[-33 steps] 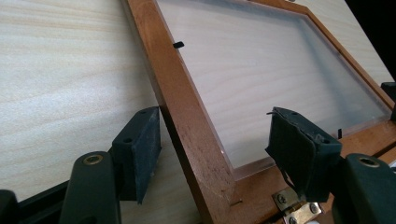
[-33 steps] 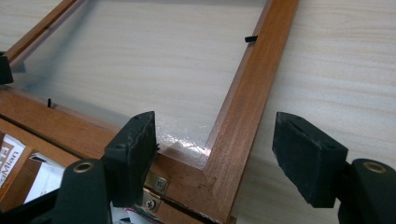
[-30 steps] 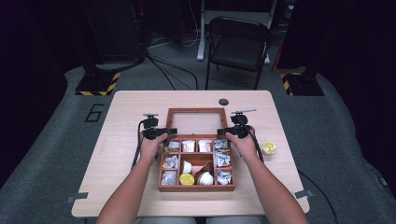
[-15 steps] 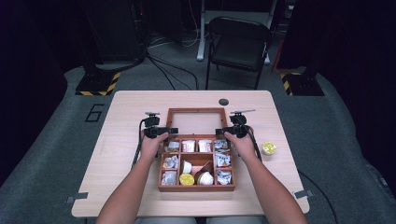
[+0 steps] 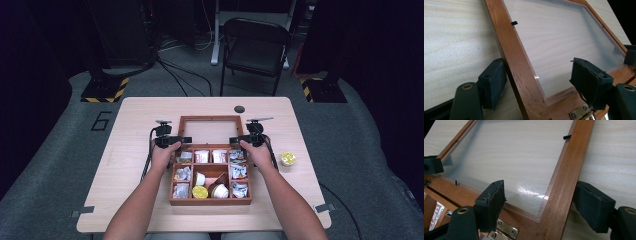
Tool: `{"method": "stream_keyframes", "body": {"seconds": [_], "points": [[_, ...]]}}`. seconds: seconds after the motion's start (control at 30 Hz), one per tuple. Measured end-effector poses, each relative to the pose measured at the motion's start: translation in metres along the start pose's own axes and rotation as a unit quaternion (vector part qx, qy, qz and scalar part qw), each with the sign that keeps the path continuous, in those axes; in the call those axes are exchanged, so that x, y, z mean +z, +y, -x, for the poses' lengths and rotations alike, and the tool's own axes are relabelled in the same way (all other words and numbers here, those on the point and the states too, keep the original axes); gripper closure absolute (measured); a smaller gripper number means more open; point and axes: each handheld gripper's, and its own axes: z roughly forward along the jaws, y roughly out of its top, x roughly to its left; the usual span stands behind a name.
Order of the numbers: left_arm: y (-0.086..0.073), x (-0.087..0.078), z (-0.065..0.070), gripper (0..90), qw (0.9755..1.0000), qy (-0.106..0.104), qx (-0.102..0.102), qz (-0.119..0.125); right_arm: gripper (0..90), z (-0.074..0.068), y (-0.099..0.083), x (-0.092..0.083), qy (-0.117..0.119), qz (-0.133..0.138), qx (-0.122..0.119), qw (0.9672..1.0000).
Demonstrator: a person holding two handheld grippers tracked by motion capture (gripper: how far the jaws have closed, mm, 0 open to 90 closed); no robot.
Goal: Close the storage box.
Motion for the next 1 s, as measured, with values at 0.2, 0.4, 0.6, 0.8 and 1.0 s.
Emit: {"method": "stream_keyframes", "body": {"seconds": [0.2, 0.4, 0.6, 0.8, 1.0], "points": [[-0.0003, 0.0028, -0.0014, 27.0, 1.0, -0.008, -0.003, 0.002, 25.3, 0.002, 0.0007, 0.0021, 0.011, -0.002, 0.01, 0.9999], [0.0002, 0.0035, -0.0011, 27.1, 0.9999, -0.011, -0.009, 0.001, 25.3, 0.0034, 0.001, 0.0042, 0.015, 0.002, 0.016, 0.9998], [0.001, 0.0023, -0.0021, 29.2, 0.9998, -0.014, -0.01, 0.004, 26.9, 0.0034, 0.0015, 0.0031, 0.019, 0.001, 0.025, 0.9995], [0.0023, -0.0007, 0.0003, 32.2, 0.9998, -0.009, -0.007, 0.017, 28.1, 0.0028, 0.0032, -0.0005, 0.018, 0.017, 0.012, 0.9996], [0.0034, -0.0033, 0.0011, 34.8, 0.9996, -0.01, -0.005, 0.025, 29.8, 0.0017, 0.0042, -0.0047, 0.018, 0.025, 0.01, 0.9995]]}}
